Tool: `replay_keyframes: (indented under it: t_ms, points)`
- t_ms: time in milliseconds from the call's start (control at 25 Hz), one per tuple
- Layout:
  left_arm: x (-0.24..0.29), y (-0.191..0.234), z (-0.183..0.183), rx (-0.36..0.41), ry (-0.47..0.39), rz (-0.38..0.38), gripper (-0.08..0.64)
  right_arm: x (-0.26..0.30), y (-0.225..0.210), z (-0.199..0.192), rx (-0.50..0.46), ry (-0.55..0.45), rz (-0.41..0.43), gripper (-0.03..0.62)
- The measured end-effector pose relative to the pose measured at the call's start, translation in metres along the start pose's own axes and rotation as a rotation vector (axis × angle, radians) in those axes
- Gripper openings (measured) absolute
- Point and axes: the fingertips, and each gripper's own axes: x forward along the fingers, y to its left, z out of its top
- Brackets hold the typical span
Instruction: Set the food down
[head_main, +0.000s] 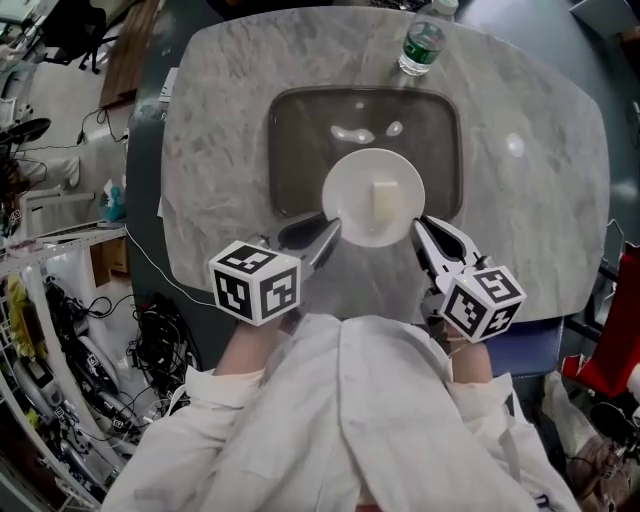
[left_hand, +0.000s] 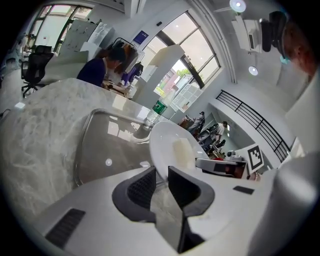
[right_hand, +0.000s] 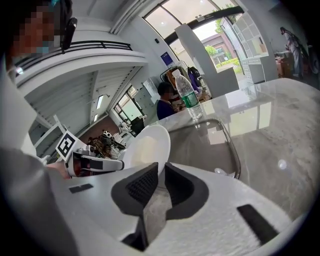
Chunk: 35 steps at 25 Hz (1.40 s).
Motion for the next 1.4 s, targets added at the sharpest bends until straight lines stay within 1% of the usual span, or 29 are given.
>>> replay_keyframes:
  t_ms: [400,640,840,1080,1400]
  points:
    - [0.036,0.026,0.027,0.002,0.044,-0.023,0.083,0.032,-0.028,0.015,0.034,0.006,-0.039,0.031]
    - [0.052,0.036,0.036,0.0,0.064,-0.033,0.083,0.046,-0.042,0.019,0.05,0.017,-0.05,0.031]
    - [0.062,0.048,0.045,-0.004,0.071,-0.029,0.083,0.06,-0.049,0.021,0.067,0.036,-0.047,0.031]
    - [0.074,0.068,0.045,-0.027,0.091,-0.002,0.083,0.077,-0.055,0.014,0.092,0.067,-0.057,0.031]
    - [0.088,0.08,0.049,-0.061,0.1,0.007,0.083,0.09,-0.064,0.013,0.058,0.107,-0.077,0.031]
